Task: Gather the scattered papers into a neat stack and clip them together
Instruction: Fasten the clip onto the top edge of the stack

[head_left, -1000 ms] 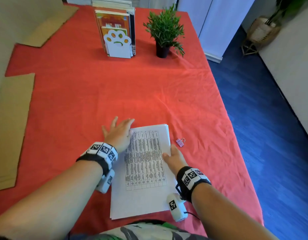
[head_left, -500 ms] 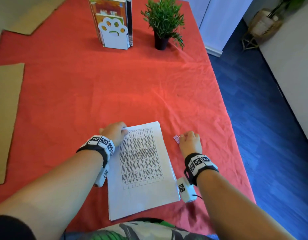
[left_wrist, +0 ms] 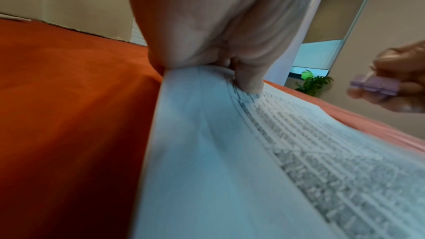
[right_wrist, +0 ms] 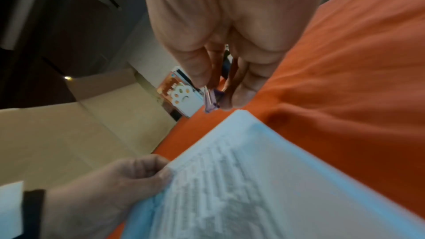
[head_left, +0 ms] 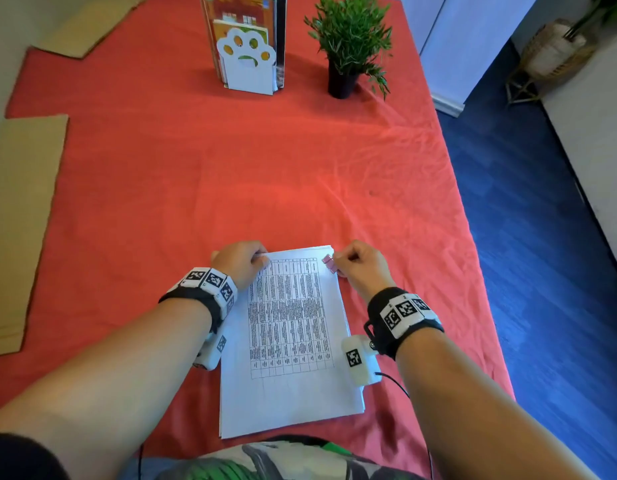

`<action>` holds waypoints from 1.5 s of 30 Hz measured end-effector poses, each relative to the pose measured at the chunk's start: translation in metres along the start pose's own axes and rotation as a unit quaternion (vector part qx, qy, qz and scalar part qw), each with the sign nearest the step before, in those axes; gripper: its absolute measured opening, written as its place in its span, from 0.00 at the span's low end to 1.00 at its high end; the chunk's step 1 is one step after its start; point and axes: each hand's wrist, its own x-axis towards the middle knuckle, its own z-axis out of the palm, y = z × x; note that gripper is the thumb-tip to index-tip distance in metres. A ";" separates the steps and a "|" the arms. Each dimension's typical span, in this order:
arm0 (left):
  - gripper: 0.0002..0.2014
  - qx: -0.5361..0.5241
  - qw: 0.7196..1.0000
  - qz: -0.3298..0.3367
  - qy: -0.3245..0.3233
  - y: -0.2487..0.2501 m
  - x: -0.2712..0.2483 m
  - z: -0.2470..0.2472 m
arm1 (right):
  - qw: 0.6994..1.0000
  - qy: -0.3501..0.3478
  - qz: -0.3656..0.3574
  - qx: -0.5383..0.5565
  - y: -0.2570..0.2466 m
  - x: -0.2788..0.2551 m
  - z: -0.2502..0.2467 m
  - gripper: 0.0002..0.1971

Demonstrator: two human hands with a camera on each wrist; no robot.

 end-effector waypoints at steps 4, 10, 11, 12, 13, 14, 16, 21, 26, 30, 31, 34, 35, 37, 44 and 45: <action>0.08 -0.006 0.999 0.030 0.026 0.008 -0.006 -0.005 | 0.993 -0.071 -0.078 -0.053 -0.024 -0.001 0.014 0.09; 0.06 -0.028 0.996 0.067 0.045 0.014 -0.015 -0.010 | 0.960 -0.088 -0.227 -0.138 -0.041 -0.002 0.028 0.09; 0.06 -0.025 0.996 0.073 0.050 0.015 -0.017 -0.010 | 0.956 -0.086 -0.242 -0.142 -0.043 -0.003 0.028 0.10; 0.07 -0.022 0.995 0.078 0.056 0.017 -0.018 -0.011 | 0.952 -0.083 -0.257 -0.141 -0.044 -0.002 0.030 0.11; 0.07 -0.022 0.994 0.083 0.060 0.018 -0.020 -0.011 | 0.948 -0.081 -0.271 -0.144 -0.046 -0.002 0.030 0.12; 0.07 -0.024 0.994 0.089 0.063 0.019 -0.020 -0.011 | 0.945 -0.078 -0.284 -0.142 -0.047 -0.001 0.032 0.12; 0.06 -0.028 0.992 0.100 0.067 0.020 -0.022 -0.011 | 0.938 -0.073 -0.306 -0.144 -0.050 0.000 0.035 0.12; 0.05 -0.015 0.991 0.108 0.081 0.024 -0.025 -0.011 | 0.923 -0.081 -0.331 -0.181 -0.052 0.002 0.040 0.11; 0.08 0.002 0.992 0.101 0.074 0.025 -0.025 -0.014 | 0.924 -0.085 -0.307 -0.212 -0.044 0.000 0.041 0.09; 0.10 0.005 0.993 0.093 0.072 0.024 -0.023 -0.016 | 0.931 -0.099 -0.268 -0.229 -0.038 -0.005 0.040 0.08; 0.10 0.004 0.993 0.090 0.072 0.024 -0.022 -0.017 | 0.918 -0.085 -0.302 -0.244 -0.034 -0.007 0.040 0.08; 0.09 -0.006 0.993 0.090 0.073 0.023 -0.019 -0.019 | 0.865 -0.007 -0.406 -0.296 -0.019 -0.019 0.045 0.04; 0.08 -0.015 0.993 0.093 0.075 0.023 -0.017 -0.020 | 0.855 0.004 -0.424 -0.299 -0.013 -0.023 0.047 0.04; 0.07 -0.027 0.991 0.101 0.079 0.024 -0.015 -0.022 | 0.846 -0.012 -0.444 -0.295 -0.003 -0.033 0.051 0.02; 0.09 0.013 0.984 0.141 0.112 0.032 -0.022 -0.022 | 0.849 0.024 -0.384 -0.361 -0.019 -0.034 0.037 0.22; 0.10 0.016 0.981 0.152 0.123 0.035 -0.024 -0.022 | 0.841 0.016 -0.379 -0.387 -0.025 -0.032 0.035 0.22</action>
